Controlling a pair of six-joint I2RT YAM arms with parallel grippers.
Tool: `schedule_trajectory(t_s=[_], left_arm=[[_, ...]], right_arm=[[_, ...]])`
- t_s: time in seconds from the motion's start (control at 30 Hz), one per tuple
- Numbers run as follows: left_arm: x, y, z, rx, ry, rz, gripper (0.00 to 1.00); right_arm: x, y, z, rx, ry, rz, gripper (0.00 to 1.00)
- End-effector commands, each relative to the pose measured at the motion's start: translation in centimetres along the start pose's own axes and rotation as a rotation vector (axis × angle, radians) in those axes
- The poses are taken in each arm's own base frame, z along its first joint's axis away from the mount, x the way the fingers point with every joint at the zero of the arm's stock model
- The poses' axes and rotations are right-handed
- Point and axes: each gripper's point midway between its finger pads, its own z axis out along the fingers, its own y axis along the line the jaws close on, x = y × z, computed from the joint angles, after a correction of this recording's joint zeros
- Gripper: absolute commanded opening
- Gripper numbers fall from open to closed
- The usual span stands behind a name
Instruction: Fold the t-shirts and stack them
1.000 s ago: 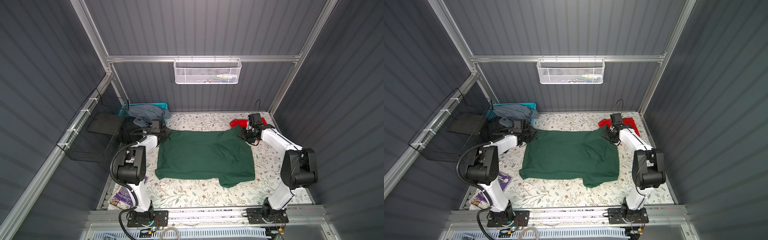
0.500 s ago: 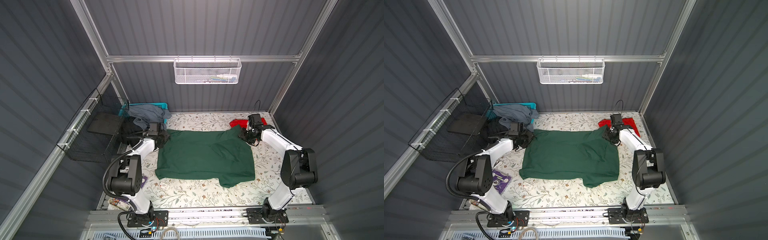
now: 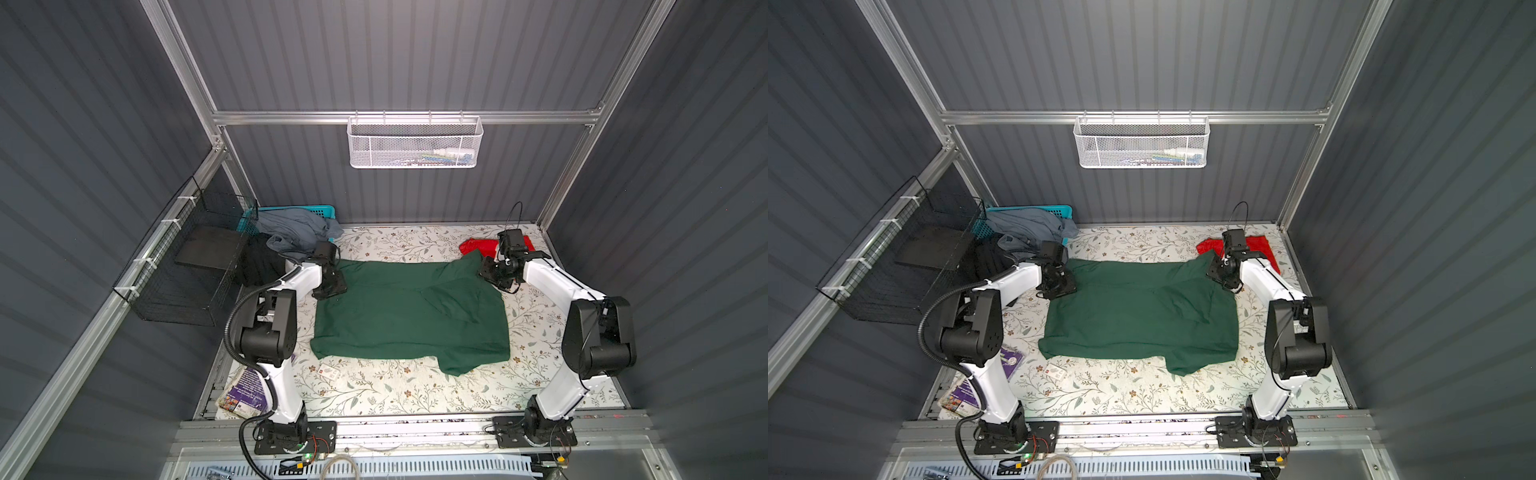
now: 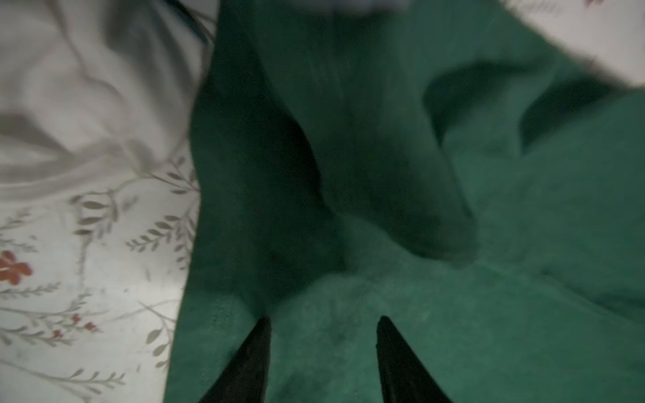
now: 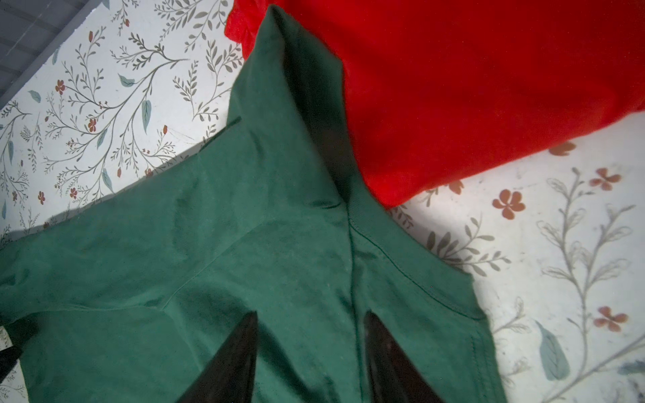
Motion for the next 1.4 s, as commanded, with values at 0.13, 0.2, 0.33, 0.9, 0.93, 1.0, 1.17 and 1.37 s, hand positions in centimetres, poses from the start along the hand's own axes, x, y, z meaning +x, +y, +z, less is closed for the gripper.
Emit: schedule_trajectory(t_s=[0.13, 0.2, 0.33, 0.9, 0.93, 1.0, 1.17, 1.37], left_arm=[[-1.9, 0.6, -0.3, -0.080, -0.072, 0.085, 0.49], [-2.5, 1.2, -0.4, -0.123, -0.098, 0.082, 0.48], [-3.6, 1.6, -0.2, -0.161, -0.135, 0.082, 0.47], [-7.4, -0.7, 1.2, -0.085, -0.227, 0.068, 0.46], [-7.4, -0.7, 1.4, -0.086, -0.226, 0.069, 0.46], [-7.5, -0.6, 1.8, -0.103, -0.218, 0.072, 0.46], [-7.9, -0.4, 1.8, -0.113, -0.238, 0.063, 0.47], [-8.8, 0.0, 1.2, -0.142, -0.275, 0.052, 0.47]], right_arm=[[-0.3, -0.1, -0.8, -0.003, -0.016, 0.004, 0.51], [-0.2, -0.1, -0.8, -0.005, -0.013, 0.006, 0.51], [-0.3, -0.1, -0.9, -0.006, -0.015, 0.005, 0.51], [-0.3, -0.3, -0.6, 0.000, -0.007, 0.009, 0.51], [-0.4, -0.3, -0.7, -0.003, -0.007, 0.008, 0.51], [-0.4, -0.3, -0.6, -0.003, -0.006, 0.008, 0.51], [-0.3, -0.4, -0.5, 0.000, -0.002, 0.011, 0.51], [-0.2, -0.2, -0.3, -0.005, 0.007, 0.013, 0.51]])
